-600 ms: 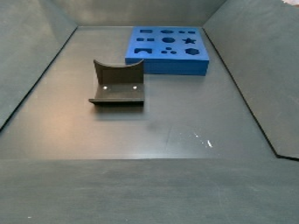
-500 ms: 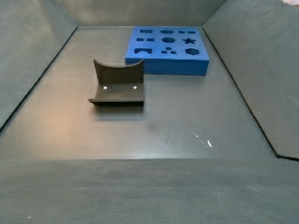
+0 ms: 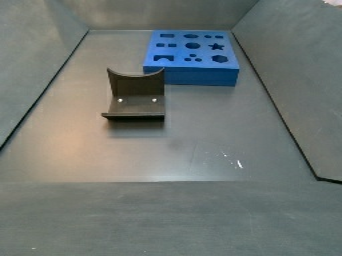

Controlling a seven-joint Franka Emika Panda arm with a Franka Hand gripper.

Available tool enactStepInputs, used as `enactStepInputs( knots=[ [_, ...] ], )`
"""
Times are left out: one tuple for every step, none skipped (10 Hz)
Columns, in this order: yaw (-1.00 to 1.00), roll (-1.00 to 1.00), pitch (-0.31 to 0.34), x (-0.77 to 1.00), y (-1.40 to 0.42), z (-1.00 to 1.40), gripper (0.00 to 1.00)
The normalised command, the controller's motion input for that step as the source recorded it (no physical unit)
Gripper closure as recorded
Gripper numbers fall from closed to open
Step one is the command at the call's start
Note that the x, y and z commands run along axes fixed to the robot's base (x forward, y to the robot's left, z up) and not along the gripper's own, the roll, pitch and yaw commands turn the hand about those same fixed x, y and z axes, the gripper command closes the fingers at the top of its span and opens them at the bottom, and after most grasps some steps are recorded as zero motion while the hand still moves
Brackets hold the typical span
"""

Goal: Insert the oval object.

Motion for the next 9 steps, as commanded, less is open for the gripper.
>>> enactStepInputs(
  knots=[
    [-1.00,0.00,-0.009,0.00,0.00,-0.51,1.00],
    [-1.00,0.00,0.000,0.00,0.00,-0.44,1.00],
    [-1.00,0.00,0.000,0.00,0.00,-0.44,1.00],
    [-1.00,0.00,0.000,0.00,0.00,-0.45,1.00],
    [-1.00,0.00,-0.003,0.00,0.00,-0.46,1.00],
    [-1.00,0.07,0.000,0.00,0.00,-0.35,1.00],
    [-0.93,0.24,-0.019,0.00,-0.03,-0.15,1.00],
    [-0.86,0.30,-0.051,0.02,-0.09,-0.14,1.00],
    [-0.83,0.31,-0.067,0.05,-0.13,-0.17,1.00]
  ],
)
